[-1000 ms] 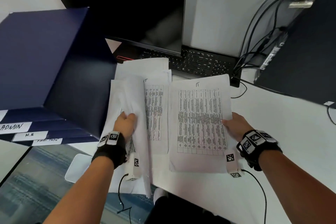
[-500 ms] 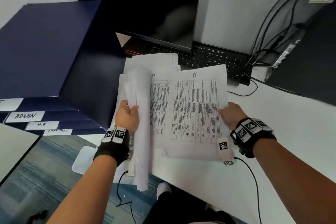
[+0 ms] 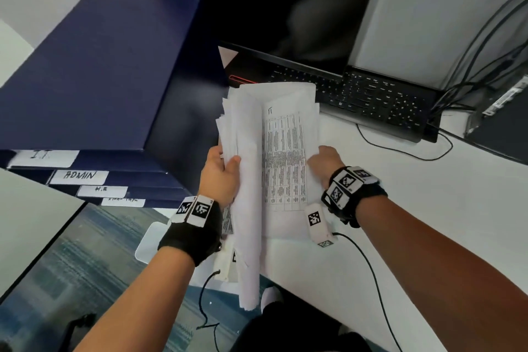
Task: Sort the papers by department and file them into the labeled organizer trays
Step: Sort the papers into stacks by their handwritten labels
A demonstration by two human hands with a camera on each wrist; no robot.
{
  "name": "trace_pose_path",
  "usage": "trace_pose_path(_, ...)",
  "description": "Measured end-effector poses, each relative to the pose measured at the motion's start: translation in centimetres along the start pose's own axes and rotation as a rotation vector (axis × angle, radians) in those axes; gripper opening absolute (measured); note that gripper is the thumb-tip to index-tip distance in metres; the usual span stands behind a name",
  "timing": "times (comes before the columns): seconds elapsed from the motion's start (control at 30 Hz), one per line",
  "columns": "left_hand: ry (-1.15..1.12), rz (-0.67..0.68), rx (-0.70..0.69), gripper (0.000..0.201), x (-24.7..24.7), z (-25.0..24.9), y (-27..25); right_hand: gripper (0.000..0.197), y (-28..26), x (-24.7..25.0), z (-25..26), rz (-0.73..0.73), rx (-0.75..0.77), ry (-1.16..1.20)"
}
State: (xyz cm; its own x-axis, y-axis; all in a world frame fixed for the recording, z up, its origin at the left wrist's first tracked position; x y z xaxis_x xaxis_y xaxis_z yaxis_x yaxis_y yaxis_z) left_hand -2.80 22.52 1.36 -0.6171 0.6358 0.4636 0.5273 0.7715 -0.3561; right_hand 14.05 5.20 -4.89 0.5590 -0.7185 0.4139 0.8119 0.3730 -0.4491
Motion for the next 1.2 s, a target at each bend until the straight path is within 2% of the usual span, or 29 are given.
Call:
trace_pose_path(0.1,-0.046,0.043,0.013,0.029,-0.9,0.3,0.4,0.053,-0.3,-1.9,0.3,0.074,-0.014,-0.046)
trace_pose_path(0.2,-0.057,0.125,0.019,0.033,-2.3,0.7,0.6,0.042,-0.6,-3.0,0.0,0.133,0.020,-0.022)
trace_pose_path(0.3,0.020,0.188,0.035,0.037,-3.8,1.0,0.2,0.025,-0.3,-2.1,-1.0,0.067,0.027,0.086)
trace_pose_path(0.37,0.076,0.250,0.016,0.033,-4.6,0.8,-0.4,0.023,-0.8,-0.9,-1.4,0.013,-0.007,0.225)
trace_pose_path(0.5,0.237,0.474,-0.009,0.029,-6.6,0.6,-1.6,0.022,-1.7,0.8,-1.6,-0.002,-0.027,0.428)
trace_pose_path(0.63,0.381,0.526,-0.029,0.040,-7.1,1.0,-1.5,0.018,-2.1,1.8,-1.6,-0.044,-0.034,0.476)
trace_pose_path(0.7,0.520,0.475,-0.076,0.041,-6.9,1.0,-1.0,0.014,-2.0,2.1,-1.3,-0.096,0.023,0.403)
trace_pose_path(0.8,0.771,0.259,-0.129,0.040,-5.7,0.7,0.2,0.019,-1.4,2.4,-0.6,-0.143,0.171,0.203)
trace_pose_path(0.87,0.945,0.192,-0.149,0.044,-4.9,0.6,0.7,0.019,-1.2,2.0,0.3,-0.125,0.258,0.069)
trace_pose_path(1.0,1.013,0.322,-0.120,0.069,-4.6,1.7,1.1,0.049,-0.4,0.9,2.5,-0.069,0.359,-0.307)
trace_pose_path(1.07,1.021,0.353,-0.129,0.079,-4.7,2.2,1.1,0.061,0.2,0.5,3.6,-0.033,0.359,-0.506)
trace_pose_path(1.2,1.052,0.388,-0.130,0.095,-4.8,2.9,0.9,0.067,1.7,0.4,4.4,0.064,0.278,-0.789)
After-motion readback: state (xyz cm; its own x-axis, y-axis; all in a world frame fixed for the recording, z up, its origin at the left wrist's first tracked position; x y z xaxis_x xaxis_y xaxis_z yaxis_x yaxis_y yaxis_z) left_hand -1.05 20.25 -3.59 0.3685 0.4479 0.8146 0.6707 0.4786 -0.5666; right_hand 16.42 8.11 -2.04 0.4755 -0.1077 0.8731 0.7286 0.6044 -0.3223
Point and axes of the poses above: each hand's wrist, its own y-axis towards the middle knuckle, its own x-axis out of the back of the hand, z = x × y, the point moved 5 cm from there along y, towards the middle knuckle, and after that the axes turned 11 degrees about x, right-handed, at the moved point
